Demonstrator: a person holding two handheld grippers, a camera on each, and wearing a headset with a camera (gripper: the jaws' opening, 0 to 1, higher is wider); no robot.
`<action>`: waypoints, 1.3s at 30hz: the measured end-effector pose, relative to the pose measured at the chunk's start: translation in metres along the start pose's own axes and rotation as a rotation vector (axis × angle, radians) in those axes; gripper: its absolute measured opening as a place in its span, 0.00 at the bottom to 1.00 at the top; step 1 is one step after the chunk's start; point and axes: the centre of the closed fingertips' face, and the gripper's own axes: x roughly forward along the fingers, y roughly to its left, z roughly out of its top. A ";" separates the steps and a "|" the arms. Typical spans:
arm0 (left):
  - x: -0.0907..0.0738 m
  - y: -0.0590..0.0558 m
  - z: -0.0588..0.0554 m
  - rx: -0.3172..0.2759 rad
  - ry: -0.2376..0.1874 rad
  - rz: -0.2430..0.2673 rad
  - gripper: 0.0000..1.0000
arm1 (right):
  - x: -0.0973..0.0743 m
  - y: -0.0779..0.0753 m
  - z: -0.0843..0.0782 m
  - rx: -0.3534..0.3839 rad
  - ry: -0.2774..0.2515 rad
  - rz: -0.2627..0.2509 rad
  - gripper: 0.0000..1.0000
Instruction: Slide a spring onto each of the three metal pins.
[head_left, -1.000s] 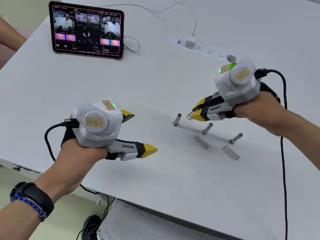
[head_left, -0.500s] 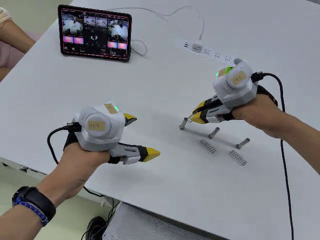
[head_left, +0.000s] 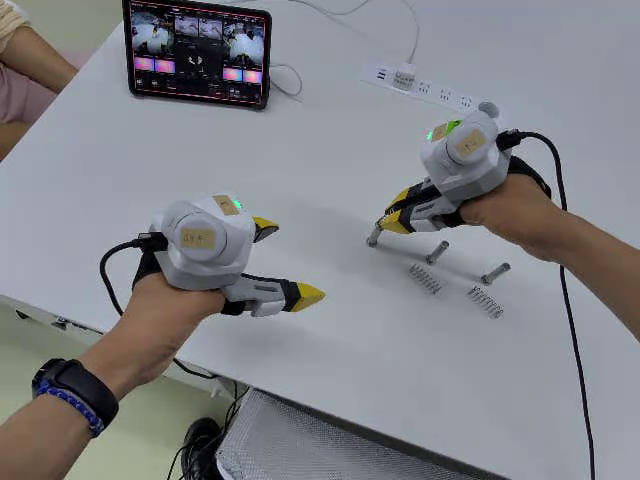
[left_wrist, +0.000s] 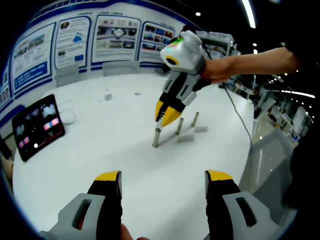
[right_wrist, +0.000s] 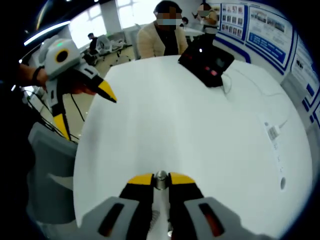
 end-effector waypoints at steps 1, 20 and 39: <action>0.000 0.000 0.000 0.001 0.001 0.000 0.68 | 0.001 0.000 0.000 -0.001 0.001 0.001 0.13; 0.002 -0.001 0.000 0.011 0.010 -0.007 0.68 | 0.019 0.002 -0.001 -0.035 0.025 0.012 0.13; -0.001 0.004 0.000 0.006 0.010 0.003 0.68 | 0.040 0.003 -0.012 -0.041 0.050 0.022 0.13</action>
